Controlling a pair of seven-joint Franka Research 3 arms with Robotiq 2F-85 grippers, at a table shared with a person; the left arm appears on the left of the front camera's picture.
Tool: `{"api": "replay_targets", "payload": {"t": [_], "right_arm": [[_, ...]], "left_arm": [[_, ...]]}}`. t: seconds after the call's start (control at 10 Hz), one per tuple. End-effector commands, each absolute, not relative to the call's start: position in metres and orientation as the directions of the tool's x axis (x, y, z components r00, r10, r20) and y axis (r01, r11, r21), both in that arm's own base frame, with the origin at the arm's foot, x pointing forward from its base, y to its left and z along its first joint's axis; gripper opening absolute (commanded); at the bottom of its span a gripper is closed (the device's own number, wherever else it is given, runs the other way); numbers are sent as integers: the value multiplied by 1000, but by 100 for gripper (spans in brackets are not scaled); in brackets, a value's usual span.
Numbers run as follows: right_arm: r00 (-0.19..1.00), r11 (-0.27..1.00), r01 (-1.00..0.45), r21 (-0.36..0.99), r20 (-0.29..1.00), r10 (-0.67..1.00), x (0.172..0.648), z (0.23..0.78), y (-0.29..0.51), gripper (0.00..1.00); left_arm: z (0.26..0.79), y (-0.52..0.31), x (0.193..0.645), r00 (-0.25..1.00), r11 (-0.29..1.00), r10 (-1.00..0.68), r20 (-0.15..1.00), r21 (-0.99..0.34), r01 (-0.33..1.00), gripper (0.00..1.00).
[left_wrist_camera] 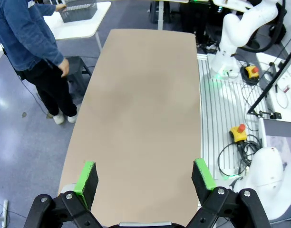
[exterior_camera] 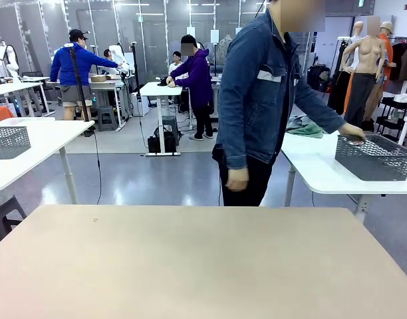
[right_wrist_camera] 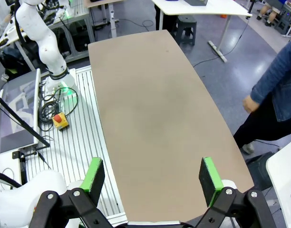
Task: Fold the towels and place them in the basket.
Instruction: When a person lays out a Towel with hook on the table, fold it in half twice.
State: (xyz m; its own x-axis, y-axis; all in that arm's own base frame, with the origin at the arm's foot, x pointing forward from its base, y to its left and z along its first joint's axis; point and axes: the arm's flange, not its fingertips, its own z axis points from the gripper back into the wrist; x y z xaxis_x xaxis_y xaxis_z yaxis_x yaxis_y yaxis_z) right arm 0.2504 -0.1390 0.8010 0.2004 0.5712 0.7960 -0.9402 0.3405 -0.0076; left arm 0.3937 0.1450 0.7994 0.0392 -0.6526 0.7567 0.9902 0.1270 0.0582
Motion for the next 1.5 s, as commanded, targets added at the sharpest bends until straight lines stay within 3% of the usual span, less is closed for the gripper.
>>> {"api": "replay_targets", "payload": {"t": [0.0, 0.7, 1.4], "right_arm": [[199, 377, -926, -32, 807, 556, 260, 807, -129, 100], [130, 339, -936, -93, 804, 580, 303, 808, -110, 100], [76, 239, -965, -104, 765, 639, 313, 811, -109, 100]], "left_arm": [[802, 129, 399, 32, 177, -657, 754, 113, 978, 100], [809, 109, 417, 33, 194, -684, 729, 138, 971, 100], [803, 106, 419, 33, 179, -688, 725, 124, 976, 100]]}}
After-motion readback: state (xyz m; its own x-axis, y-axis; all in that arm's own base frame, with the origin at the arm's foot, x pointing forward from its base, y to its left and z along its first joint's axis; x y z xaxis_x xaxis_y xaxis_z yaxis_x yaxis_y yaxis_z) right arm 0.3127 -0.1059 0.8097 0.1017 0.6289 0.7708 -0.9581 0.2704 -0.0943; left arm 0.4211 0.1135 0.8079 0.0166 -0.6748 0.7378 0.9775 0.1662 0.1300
